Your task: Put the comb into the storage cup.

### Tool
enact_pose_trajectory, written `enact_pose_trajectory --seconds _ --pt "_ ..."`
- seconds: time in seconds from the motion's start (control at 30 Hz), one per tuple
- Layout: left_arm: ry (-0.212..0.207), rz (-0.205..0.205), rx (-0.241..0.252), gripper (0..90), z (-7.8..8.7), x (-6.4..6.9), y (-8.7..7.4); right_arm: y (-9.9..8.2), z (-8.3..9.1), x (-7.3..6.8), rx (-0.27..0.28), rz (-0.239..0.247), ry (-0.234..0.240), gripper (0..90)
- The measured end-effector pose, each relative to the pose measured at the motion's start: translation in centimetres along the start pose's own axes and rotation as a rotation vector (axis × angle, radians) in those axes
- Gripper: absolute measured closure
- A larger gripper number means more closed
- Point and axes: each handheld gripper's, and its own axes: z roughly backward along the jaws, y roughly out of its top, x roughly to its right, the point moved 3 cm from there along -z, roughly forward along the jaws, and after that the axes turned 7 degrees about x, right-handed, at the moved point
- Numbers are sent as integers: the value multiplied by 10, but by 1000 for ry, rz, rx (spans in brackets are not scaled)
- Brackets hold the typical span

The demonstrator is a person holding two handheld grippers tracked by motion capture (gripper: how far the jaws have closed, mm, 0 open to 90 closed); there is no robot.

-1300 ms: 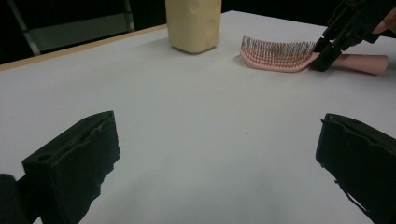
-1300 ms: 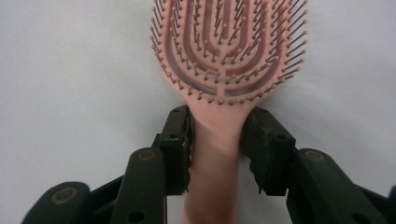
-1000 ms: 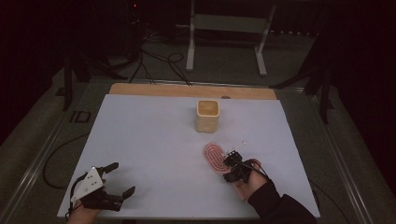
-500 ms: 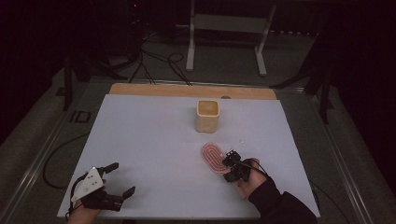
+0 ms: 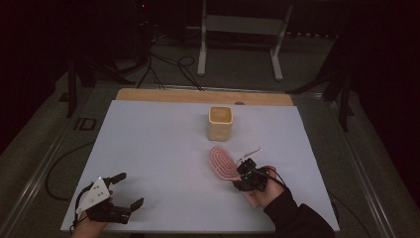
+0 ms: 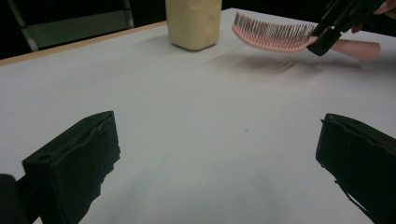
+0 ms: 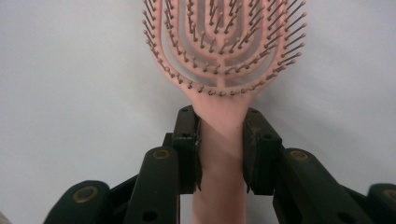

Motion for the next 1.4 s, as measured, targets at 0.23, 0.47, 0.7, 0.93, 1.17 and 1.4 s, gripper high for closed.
enact_pose_trajectory --seconds 0.23,0.47,0.7,0.93,1.17,1.4 --pt "-2 1 -1 0 -1 0 0 8 14 -5 74 27 19 705" --pt "0 4 0 0 -1 0 0 23 30 -9 154 66 11 705" --pt "1 6 1 0 -1 0 0 38 43 -11 242 70 -7 705" --pt "1 5 1 0 -1 0 0 50 53 -7 299 72 -17 705" --pt "-2 5 0 0 -1 0 0 61 61 -3 359 59 -24 705" --pt "-2 3 0 0 -1 0 0 71 64 -1 394 63 -32 705"
